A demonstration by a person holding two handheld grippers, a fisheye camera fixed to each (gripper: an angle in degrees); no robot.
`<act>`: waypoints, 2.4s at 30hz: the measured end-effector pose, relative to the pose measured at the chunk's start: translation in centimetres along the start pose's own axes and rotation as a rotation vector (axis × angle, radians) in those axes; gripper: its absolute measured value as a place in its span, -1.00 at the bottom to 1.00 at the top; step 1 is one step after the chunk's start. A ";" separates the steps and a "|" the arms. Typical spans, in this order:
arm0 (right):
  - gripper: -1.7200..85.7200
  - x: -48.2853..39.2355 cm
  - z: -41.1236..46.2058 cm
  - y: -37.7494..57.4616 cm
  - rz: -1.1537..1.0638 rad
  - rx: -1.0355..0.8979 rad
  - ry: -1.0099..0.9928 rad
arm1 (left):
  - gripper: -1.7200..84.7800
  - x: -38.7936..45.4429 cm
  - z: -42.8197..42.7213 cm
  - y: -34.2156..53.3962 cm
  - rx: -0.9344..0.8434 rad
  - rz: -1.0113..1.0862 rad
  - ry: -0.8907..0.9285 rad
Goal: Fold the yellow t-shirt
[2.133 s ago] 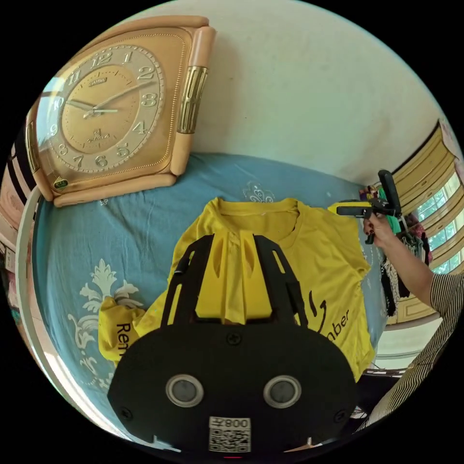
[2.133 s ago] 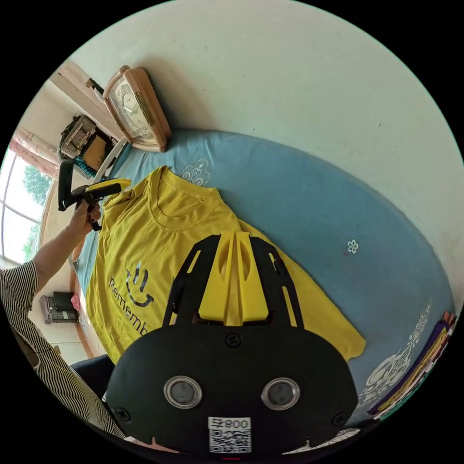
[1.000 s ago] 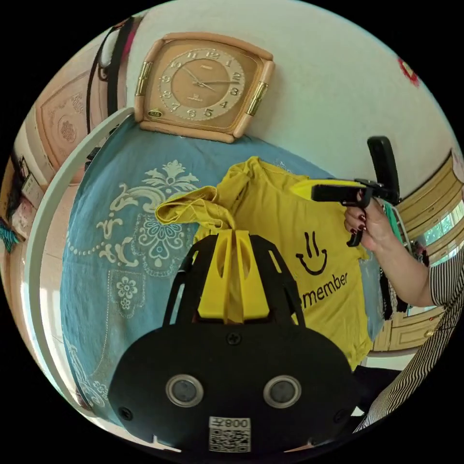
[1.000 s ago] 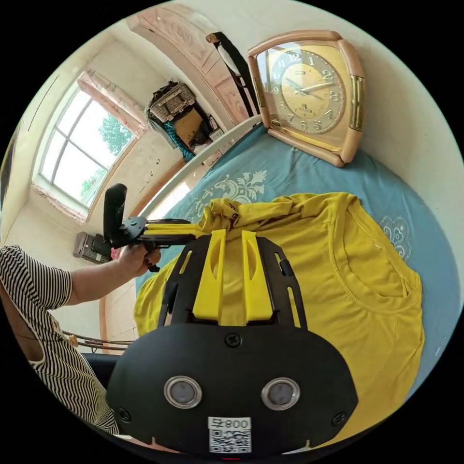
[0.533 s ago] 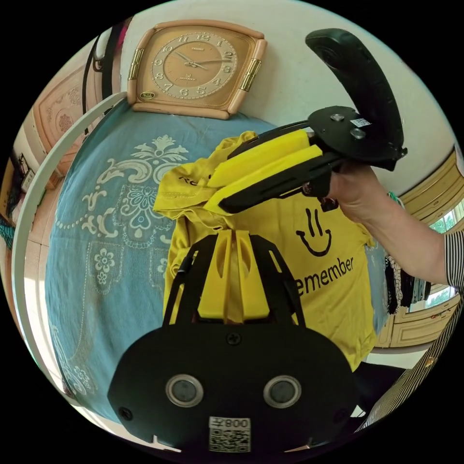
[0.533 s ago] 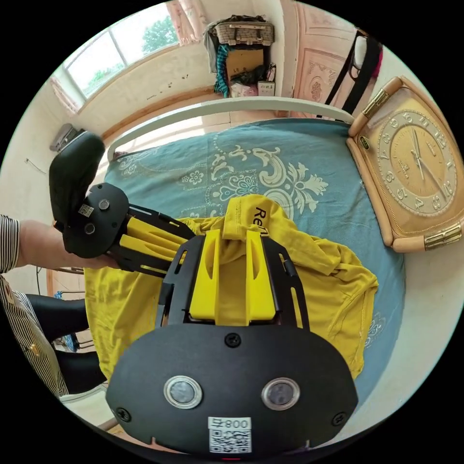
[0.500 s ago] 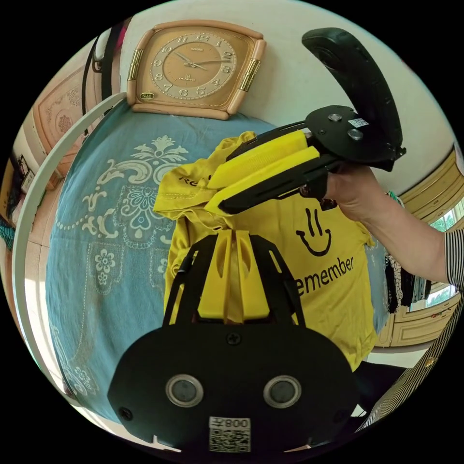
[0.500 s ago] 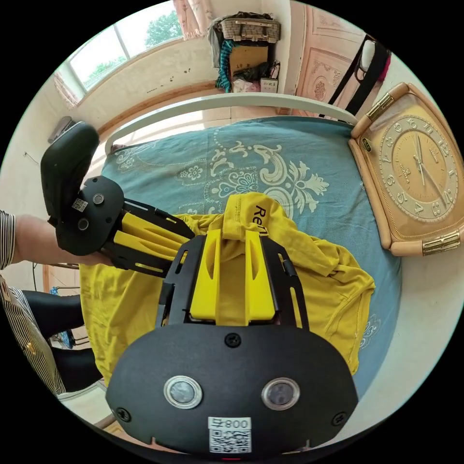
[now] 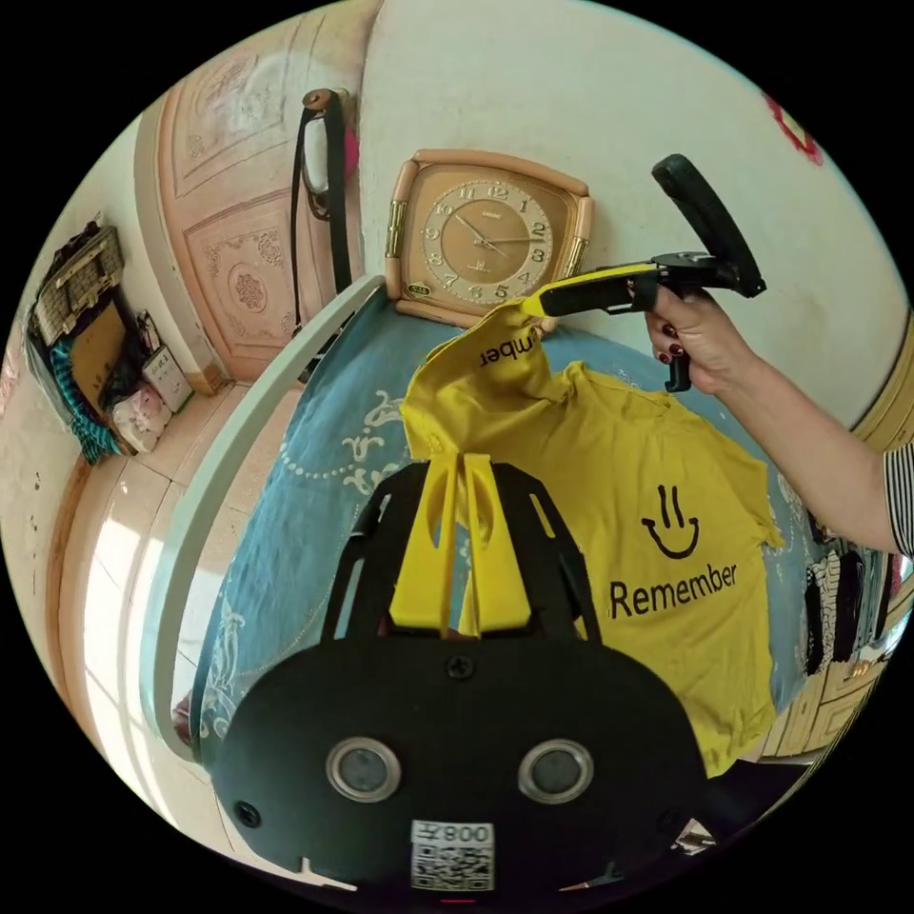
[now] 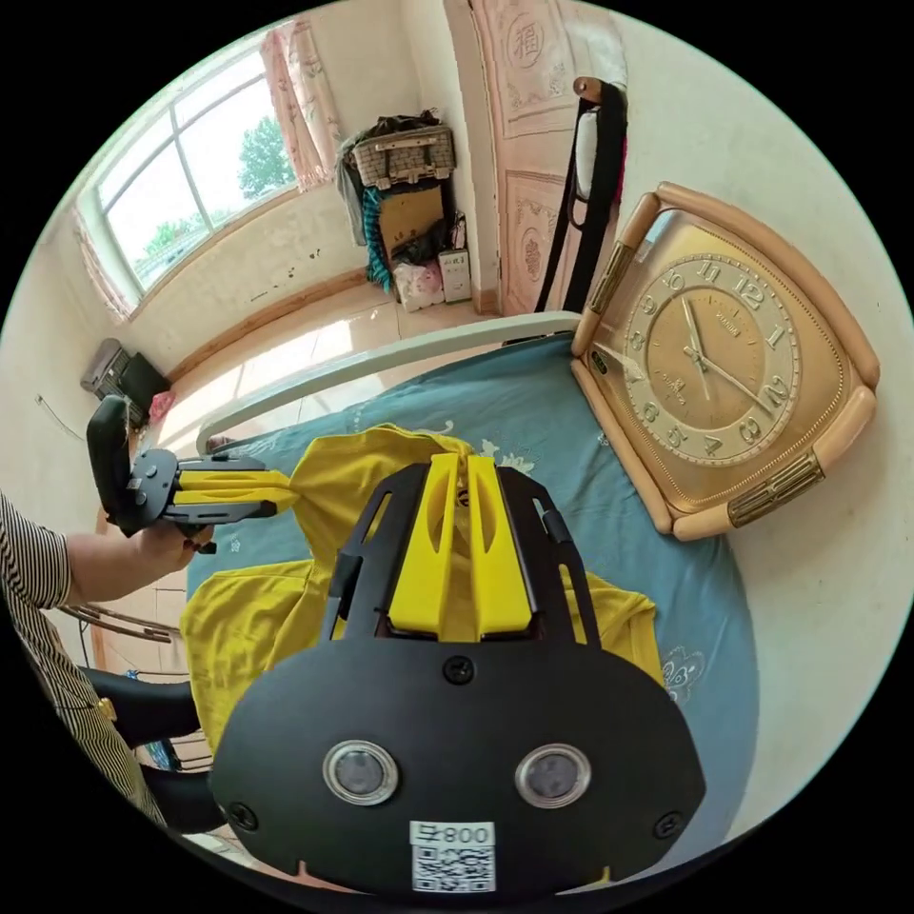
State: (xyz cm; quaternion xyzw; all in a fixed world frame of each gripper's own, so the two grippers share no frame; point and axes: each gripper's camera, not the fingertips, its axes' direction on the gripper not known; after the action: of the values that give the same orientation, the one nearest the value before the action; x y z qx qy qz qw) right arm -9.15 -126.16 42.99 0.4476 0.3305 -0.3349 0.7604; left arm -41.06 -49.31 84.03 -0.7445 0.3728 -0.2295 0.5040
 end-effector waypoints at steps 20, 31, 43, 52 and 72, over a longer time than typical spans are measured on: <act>-0.81 6.1 12.5 -4.1 0.285 -0.216 0.059 | -0.79 -14.8 7.1 2.7 -0.178 -0.388 0.175; -0.93 3.3 14.2 -6.5 0.152 -0.279 0.183 | -0.92 -17.7 3.7 4.5 -0.042 -0.380 0.215; -0.83 2.1 10.9 -8.2 0.066 -0.231 0.267 | -0.89 -20.9 5.3 8.6 -0.095 -0.435 0.211; -0.84 8.8 0.5 2.4 0.270 -0.022 0.043 | -0.88 -21.1 3.3 12.9 -0.085 -0.459 0.285; -0.85 5.3 -23.8 59.8 1.172 -0.035 0.118 | -0.86 -12.0 7.3 15.0 -0.414 -0.196 0.310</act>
State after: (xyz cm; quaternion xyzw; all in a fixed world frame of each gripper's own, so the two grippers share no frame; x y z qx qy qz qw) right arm 37.12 -83.36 57.14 0.5608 0.0754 0.1722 0.8063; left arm -48.07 -38.81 67.75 -0.8202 0.4106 -0.3072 0.2535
